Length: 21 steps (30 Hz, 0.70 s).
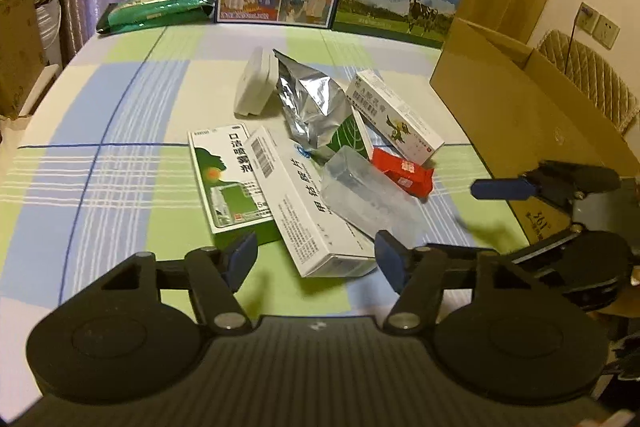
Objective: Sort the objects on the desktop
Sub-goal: 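Bring both tools back over the remaining items on the table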
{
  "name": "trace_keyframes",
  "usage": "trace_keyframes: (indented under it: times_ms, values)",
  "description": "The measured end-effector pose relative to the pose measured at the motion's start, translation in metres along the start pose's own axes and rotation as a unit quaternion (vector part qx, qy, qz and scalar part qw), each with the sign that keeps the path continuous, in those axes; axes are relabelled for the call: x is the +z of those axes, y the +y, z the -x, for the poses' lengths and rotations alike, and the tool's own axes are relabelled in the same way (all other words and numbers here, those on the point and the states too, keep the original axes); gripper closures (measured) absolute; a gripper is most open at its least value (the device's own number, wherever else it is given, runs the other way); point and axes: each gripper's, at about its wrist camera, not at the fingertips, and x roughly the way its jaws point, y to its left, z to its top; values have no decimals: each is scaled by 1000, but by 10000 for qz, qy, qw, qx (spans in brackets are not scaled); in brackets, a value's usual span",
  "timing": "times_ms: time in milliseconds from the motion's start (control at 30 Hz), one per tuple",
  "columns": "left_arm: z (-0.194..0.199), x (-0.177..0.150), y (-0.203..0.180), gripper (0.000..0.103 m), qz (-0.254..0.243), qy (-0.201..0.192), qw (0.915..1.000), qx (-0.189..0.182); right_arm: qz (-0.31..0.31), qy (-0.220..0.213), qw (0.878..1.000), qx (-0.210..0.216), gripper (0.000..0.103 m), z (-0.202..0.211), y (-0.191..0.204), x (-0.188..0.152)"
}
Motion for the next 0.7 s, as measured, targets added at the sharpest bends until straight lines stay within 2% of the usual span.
trace_keyframes:
  times_ms: [200,267,333,567,633,700]
  values:
    - [-11,3,0,46,22,95,9999,-30,196,-96,9995,245,21,-17,1,5]
    - [-14,3,1,49,34,142,9999,4,177,-152,9991,352,21,-23,0,6]
    - [-17,2,2,57,18,195,9998,16,113,-166,9990,399,22,-29,-3,6]
    - [-17,1,-1,64,-145,198,9997,26,-169,-259,9971,695,24,-40,-11,9]
    - [-16,0,-1,65,-174,204,9996,35,-225,-259,9967,731,34,-42,-13,10]
    - [-15,-1,-2,65,-195,211,9996,40,-243,-199,9968,738,36,-42,-13,10]
